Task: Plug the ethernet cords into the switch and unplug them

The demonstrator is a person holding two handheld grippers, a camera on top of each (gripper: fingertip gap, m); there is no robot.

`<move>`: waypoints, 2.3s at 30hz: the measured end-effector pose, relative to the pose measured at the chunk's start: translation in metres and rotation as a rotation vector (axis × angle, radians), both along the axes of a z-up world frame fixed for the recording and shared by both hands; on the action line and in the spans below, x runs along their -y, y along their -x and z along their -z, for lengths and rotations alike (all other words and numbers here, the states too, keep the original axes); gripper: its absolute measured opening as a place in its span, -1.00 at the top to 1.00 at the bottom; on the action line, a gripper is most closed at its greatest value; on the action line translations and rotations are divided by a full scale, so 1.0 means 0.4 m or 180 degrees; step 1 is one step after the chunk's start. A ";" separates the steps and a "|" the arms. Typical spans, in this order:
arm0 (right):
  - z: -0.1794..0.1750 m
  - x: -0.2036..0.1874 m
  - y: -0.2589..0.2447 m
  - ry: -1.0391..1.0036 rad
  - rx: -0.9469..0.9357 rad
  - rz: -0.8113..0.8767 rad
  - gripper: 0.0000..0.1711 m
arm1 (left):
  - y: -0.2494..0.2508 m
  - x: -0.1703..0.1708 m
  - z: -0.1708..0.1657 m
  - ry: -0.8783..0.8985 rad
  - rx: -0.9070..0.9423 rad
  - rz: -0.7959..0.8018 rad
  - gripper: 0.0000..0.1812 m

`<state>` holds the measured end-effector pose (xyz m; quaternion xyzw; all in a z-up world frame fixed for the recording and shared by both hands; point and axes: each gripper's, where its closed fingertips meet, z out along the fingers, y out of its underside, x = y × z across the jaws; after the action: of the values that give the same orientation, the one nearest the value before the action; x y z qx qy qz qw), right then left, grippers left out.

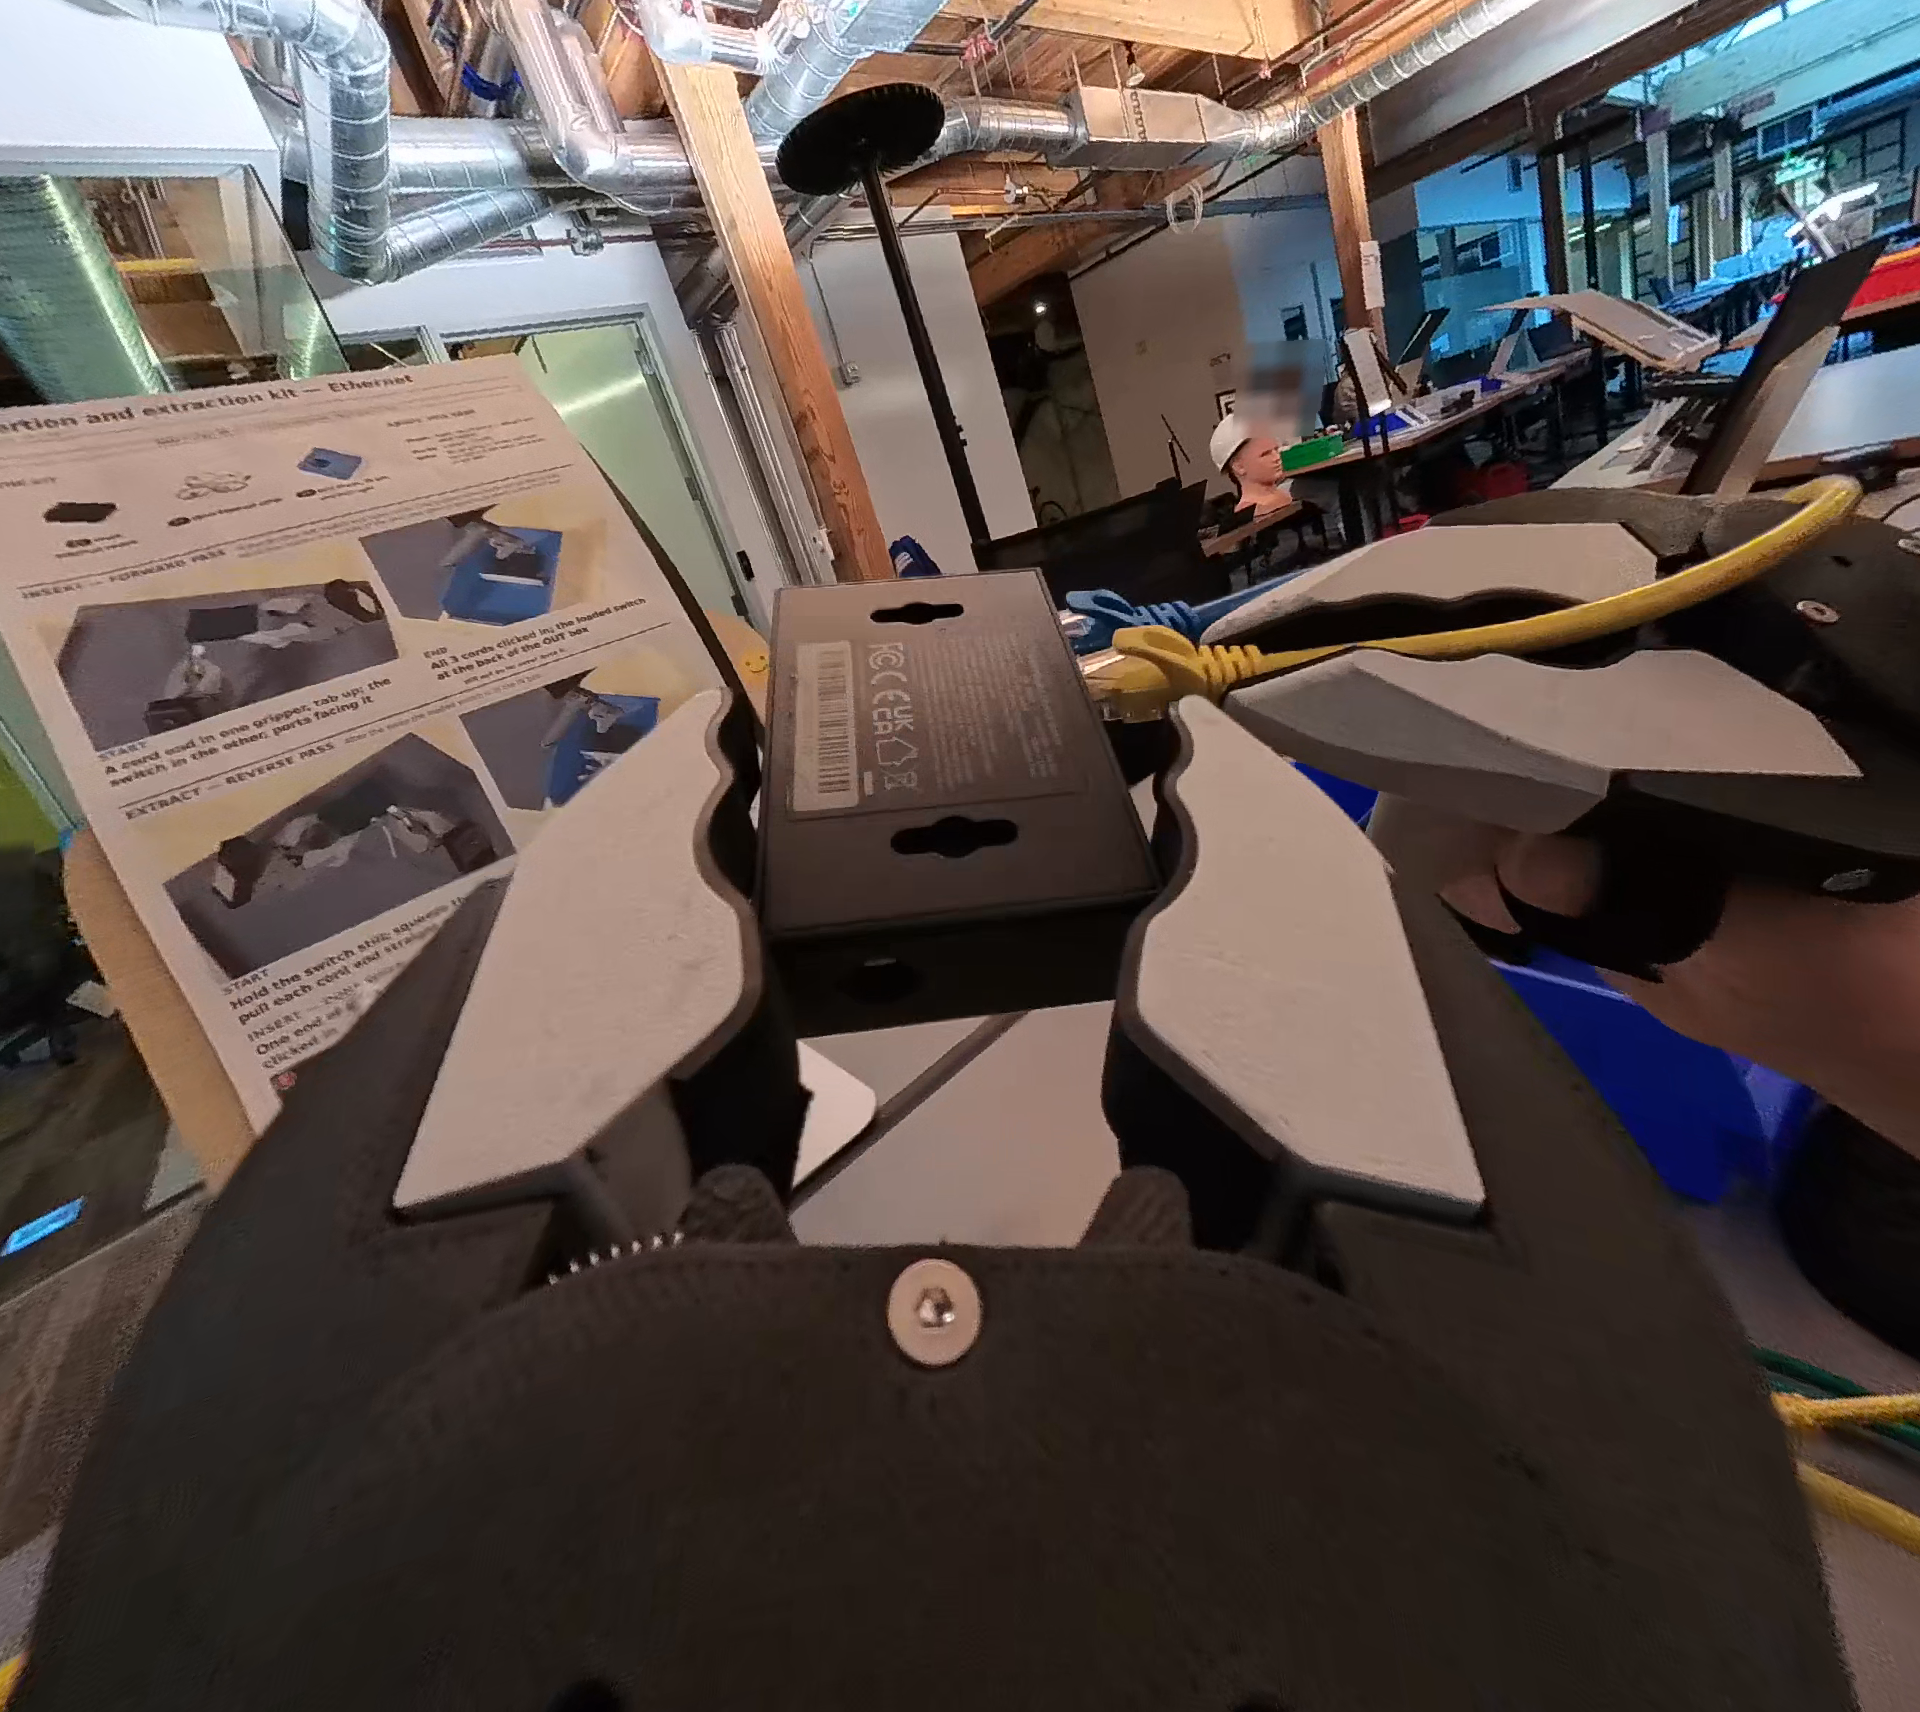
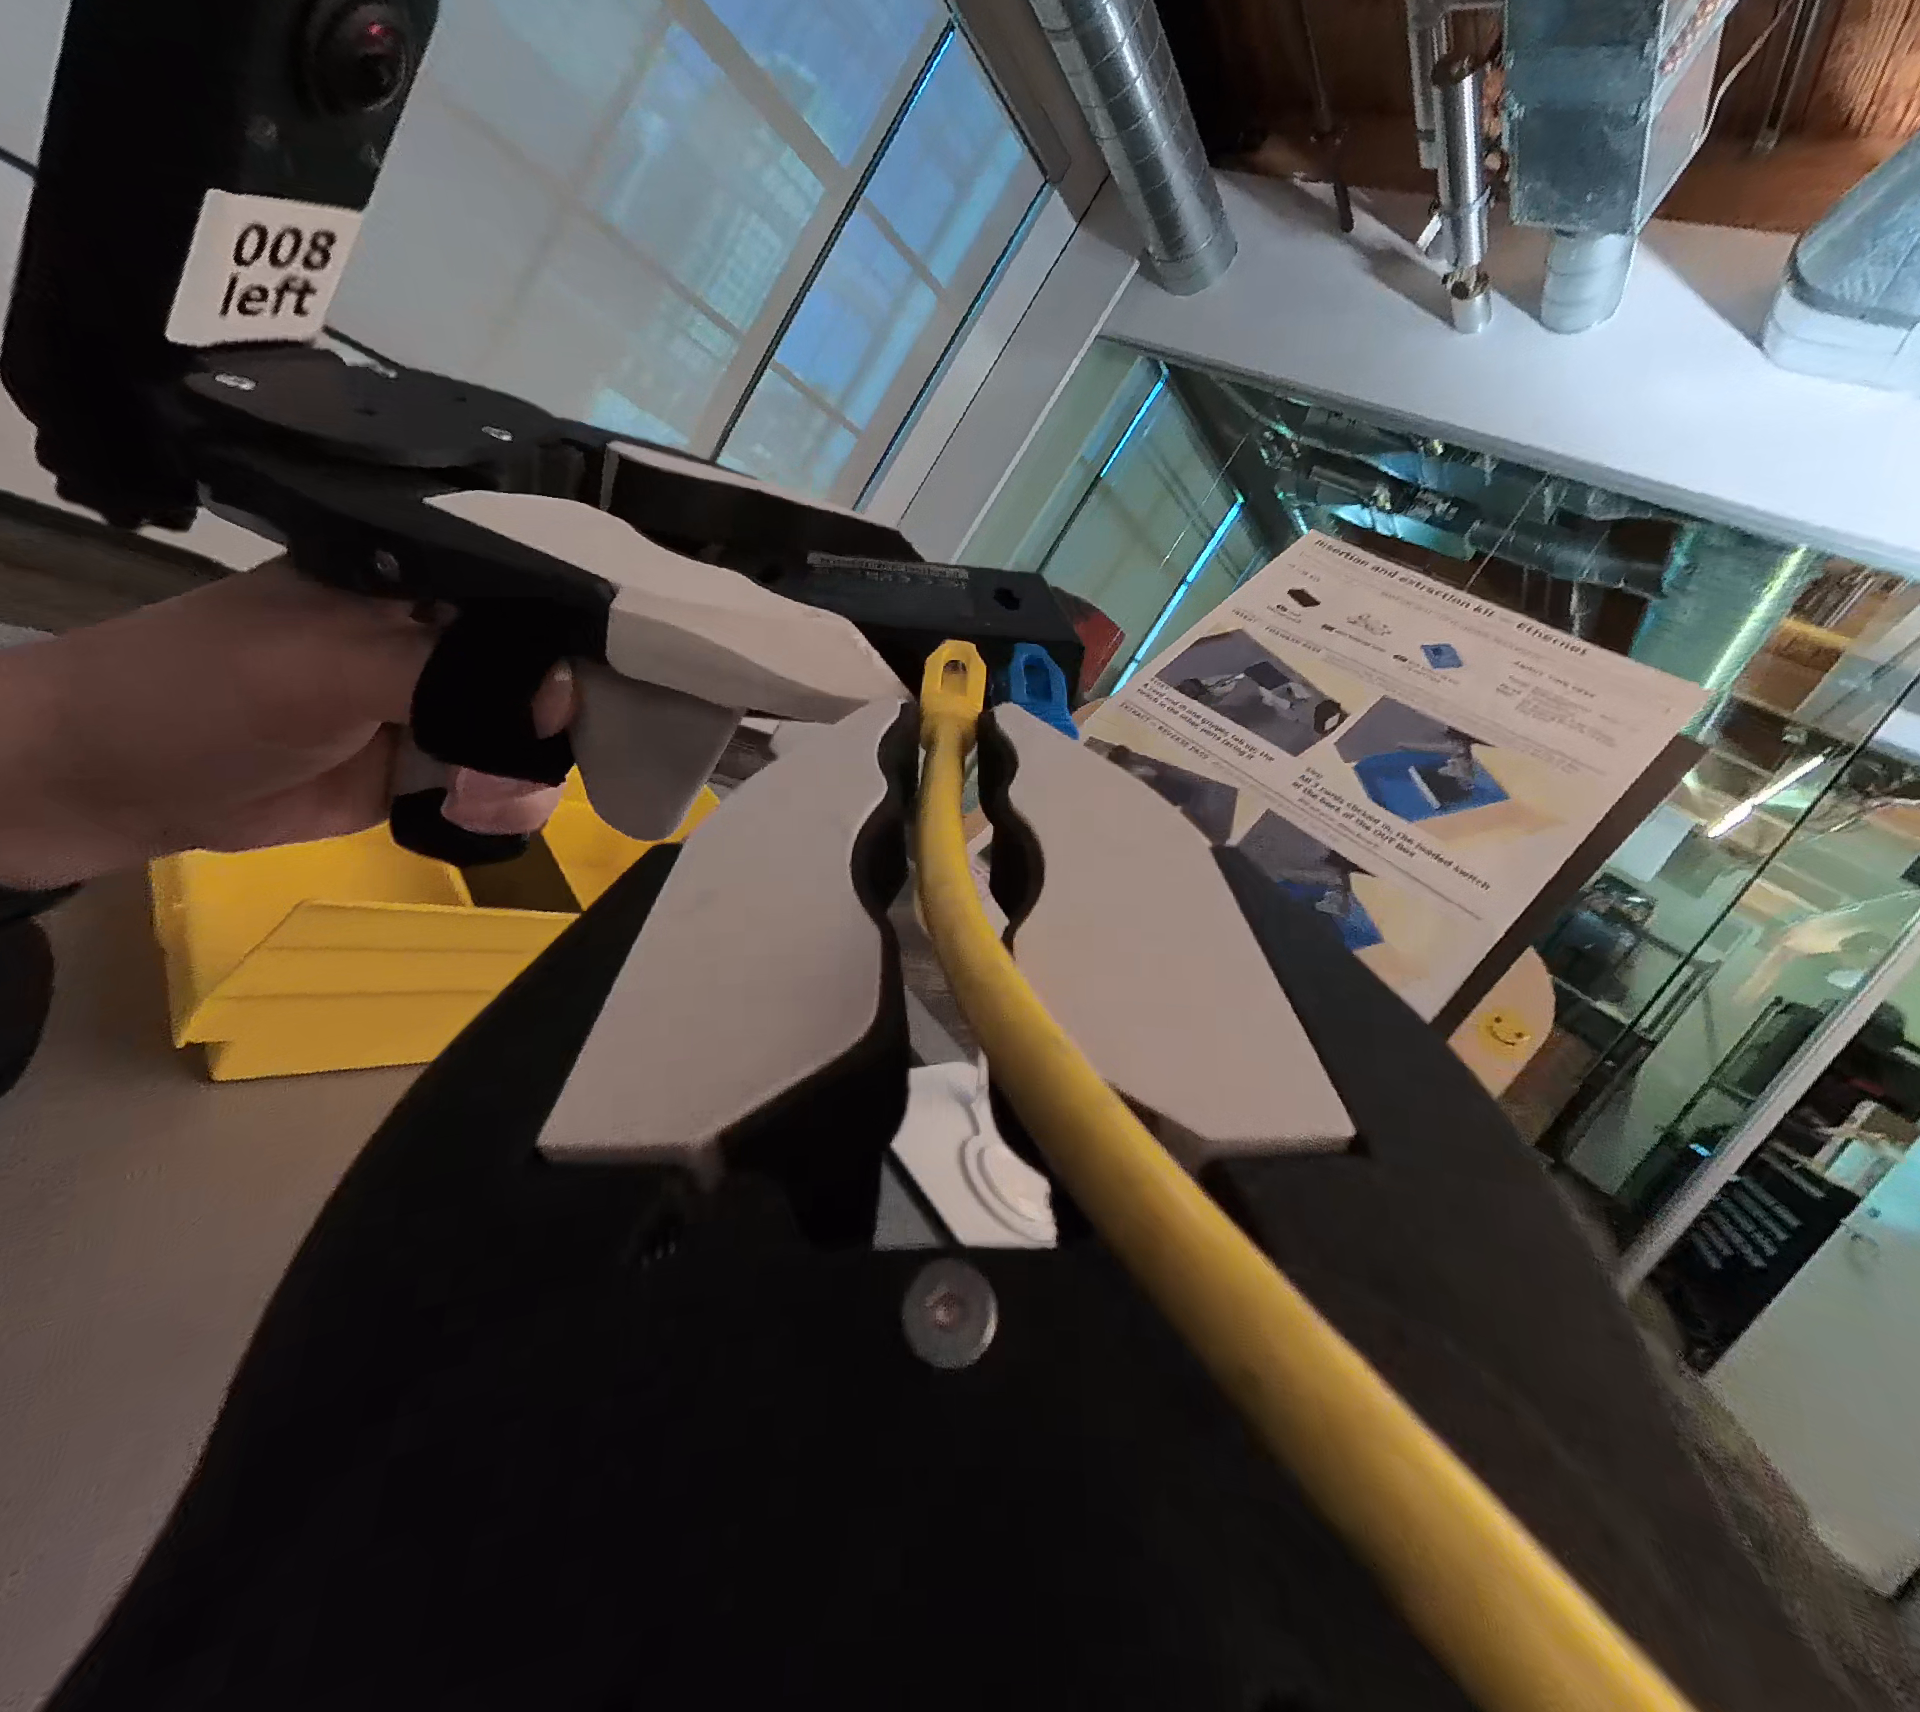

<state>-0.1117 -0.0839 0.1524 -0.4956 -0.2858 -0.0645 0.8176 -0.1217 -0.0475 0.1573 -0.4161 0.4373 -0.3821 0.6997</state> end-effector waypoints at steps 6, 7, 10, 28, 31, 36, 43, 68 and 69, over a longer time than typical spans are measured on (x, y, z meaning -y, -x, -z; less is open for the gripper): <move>0.000 0.011 0.010 -0.0155 -0.0061 -0.0101 0.87 | 0.005 0.014 -0.008 0.0377 0.0237 0.0443 0.18; -0.001 0.015 0.013 -0.0182 -0.0054 -0.0128 0.87 | 0.008 0.019 -0.010 0.0345 0.0259 0.0494 0.18; -0.012 0.030 0.017 -0.0374 0.0006 -0.0062 0.87 | 0.014 0.042 -0.022 0.0349 0.0385 0.0626 0.18; -0.035 0.066 0.028 -0.0460 -0.0017 -0.0189 0.87 | 0.034 0.094 -0.053 0.0271 0.0533 0.0721 0.18; -0.034 0.063 0.029 -0.0410 -0.0063 -0.0208 0.87 | 0.037 0.095 -0.055 0.0193 0.0511 0.0638 0.15; -0.050 0.092 0.040 -0.0706 0.0195 -0.0078 0.88 | 0.044 0.118 -0.069 -0.0072 0.0404 0.0651 0.17; -0.068 0.135 0.055 -0.1179 0.0546 0.0272 0.88 | 0.048 0.146 -0.070 -0.0154 0.0307 0.0757 0.17; 0.020 0.070 0.085 -0.1264 0.1643 0.0682 0.87 | -0.001 0.044 0.086 0.0256 -0.0820 0.0715 0.20; 0.015 0.077 0.085 -0.1278 0.1548 0.0602 0.87 | -0.002 0.050 0.081 0.0183 -0.0781 0.0680 0.20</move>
<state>-0.1458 -0.1147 0.1466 -0.3190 -0.4070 -0.3116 0.7972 -0.1208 -0.0675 0.1249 -0.4307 0.5502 -0.4130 0.5842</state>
